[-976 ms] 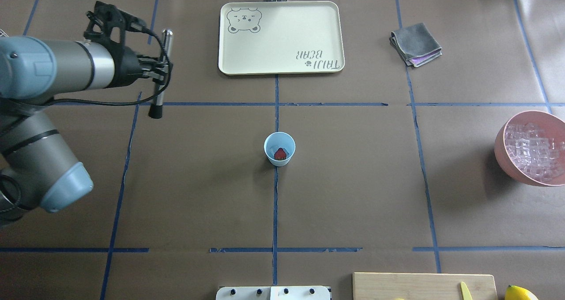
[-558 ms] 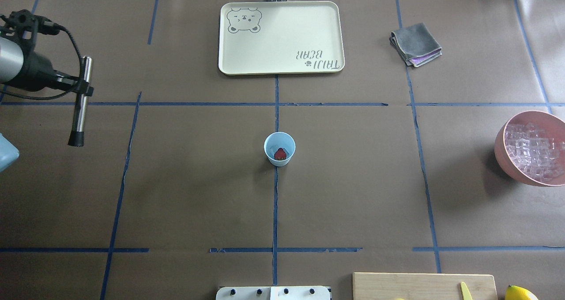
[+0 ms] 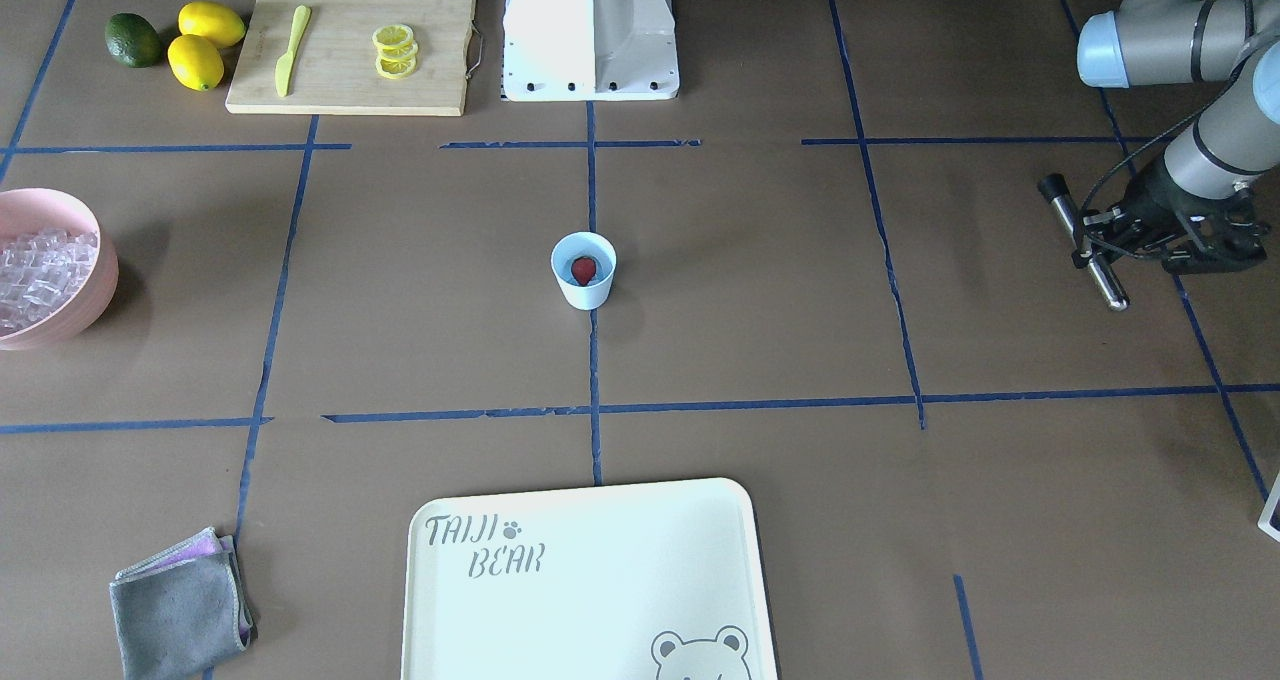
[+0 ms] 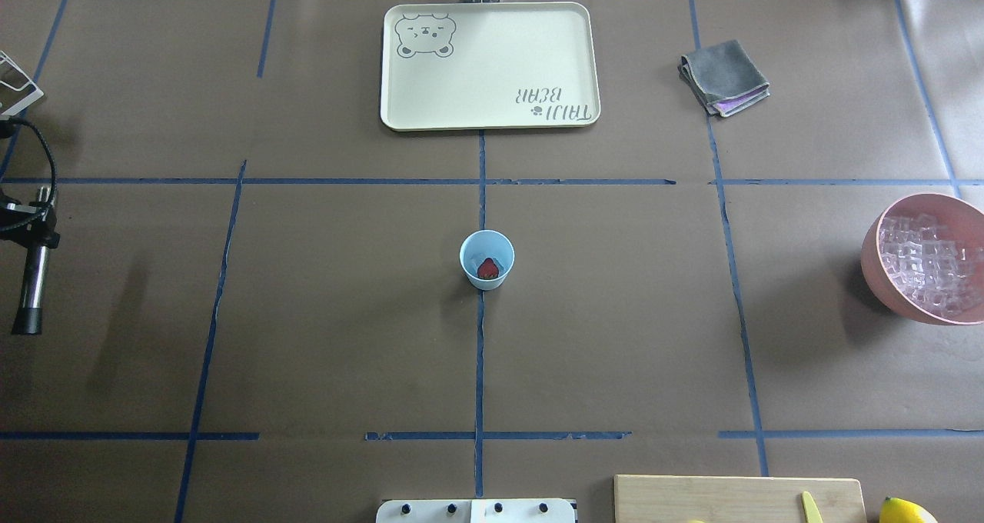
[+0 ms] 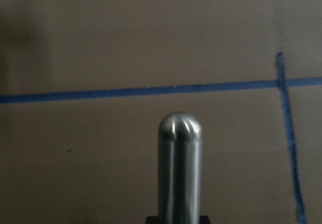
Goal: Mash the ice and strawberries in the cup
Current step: 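Lay the muddler down on the table and open the left gripper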
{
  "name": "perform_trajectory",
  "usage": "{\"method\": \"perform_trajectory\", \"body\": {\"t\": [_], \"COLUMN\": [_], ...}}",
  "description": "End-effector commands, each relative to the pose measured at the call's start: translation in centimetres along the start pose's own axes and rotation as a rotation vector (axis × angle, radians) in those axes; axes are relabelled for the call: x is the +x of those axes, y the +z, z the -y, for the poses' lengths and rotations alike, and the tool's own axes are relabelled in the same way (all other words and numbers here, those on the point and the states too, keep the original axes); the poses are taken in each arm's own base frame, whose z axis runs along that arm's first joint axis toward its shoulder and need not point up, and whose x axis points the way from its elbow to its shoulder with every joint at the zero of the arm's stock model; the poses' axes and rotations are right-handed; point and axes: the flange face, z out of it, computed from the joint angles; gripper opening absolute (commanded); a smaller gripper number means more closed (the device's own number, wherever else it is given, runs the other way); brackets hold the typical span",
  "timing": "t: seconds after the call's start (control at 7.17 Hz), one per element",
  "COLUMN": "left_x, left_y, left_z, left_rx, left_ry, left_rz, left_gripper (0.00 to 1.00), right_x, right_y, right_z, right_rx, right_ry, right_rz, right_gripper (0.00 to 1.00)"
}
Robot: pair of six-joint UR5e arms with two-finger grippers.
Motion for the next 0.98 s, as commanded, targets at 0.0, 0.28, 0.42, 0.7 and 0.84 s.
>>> {"method": "perform_trajectory", "body": {"t": [0.0, 0.28, 0.42, 0.7, 0.84], "left_x": [-4.1, -5.0, -5.1, -5.7, -5.7], "left_y": [4.0, 5.6, 6.1, 6.7, 6.9], "left_z": [-0.1, 0.7, 1.3, 1.3, 1.3], "left_rx": [-0.092, -0.114, -0.120, -0.130, -0.132], "left_ry": [0.057, 0.041, 0.039, 0.030, 0.028], "left_rz": [0.065, 0.083, 0.086, 0.091, 0.094], "left_gripper": [0.00, 0.00, 0.00, 0.00, 0.00], "right_x": [0.4, 0.3, 0.3, 0.2, 0.2], "right_y": [0.3, 0.2, 0.2, 0.1, 0.1], "right_z": [0.4, 0.5, 0.5, 0.5, 0.5], "right_rx": [0.008, 0.009, 0.009, 0.011, 0.011], "right_ry": [-0.006, -0.007, -0.007, -0.008, -0.008], "right_rz": [0.000, 0.001, 0.001, 0.001, 0.001], "right_gripper": [1.00, 1.00, 1.00, 1.00, 1.00]}}
